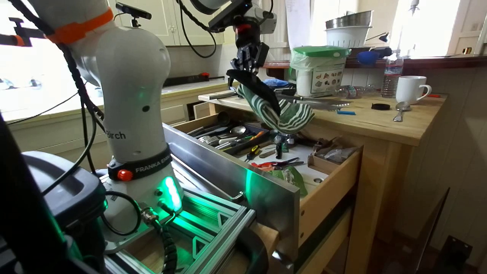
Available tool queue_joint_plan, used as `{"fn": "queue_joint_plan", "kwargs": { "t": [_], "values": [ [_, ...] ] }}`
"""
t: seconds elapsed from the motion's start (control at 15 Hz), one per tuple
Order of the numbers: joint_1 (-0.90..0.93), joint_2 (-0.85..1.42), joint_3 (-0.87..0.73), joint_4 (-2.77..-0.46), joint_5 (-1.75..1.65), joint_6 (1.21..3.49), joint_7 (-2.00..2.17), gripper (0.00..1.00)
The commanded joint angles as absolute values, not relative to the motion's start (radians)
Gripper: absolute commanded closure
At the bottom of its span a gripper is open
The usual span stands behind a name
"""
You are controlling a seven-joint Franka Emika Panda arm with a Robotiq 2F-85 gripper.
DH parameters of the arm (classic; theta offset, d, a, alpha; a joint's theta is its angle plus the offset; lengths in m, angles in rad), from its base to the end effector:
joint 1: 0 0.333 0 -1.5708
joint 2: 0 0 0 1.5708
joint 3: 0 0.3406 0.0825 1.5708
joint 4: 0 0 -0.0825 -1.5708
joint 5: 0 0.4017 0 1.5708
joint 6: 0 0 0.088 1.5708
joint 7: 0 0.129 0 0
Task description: Put the towel in the drawer
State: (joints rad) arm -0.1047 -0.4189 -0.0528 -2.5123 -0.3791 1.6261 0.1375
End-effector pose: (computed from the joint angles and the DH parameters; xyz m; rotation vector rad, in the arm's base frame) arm 0.3397 -0.1002 0.4003 2.7164 -0.2358 -0.6493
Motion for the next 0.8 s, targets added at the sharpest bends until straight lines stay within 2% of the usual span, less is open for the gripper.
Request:
{"fn": "queue_joint_plan", "kwargs": {
  "t": [0.0,0.33,0.73],
  "values": [
    [-0.113,-0.403,-0.063,-2.528,-0.358,1.507,0.121,0.94],
    [-0.106,-0.280,-0.023,-2.541,-0.317,1.832,0.406,0.94],
    [-0.191,-0.397,-0.086,-2.467,-0.332,1.875,0.460,0.94]
  ]
}}
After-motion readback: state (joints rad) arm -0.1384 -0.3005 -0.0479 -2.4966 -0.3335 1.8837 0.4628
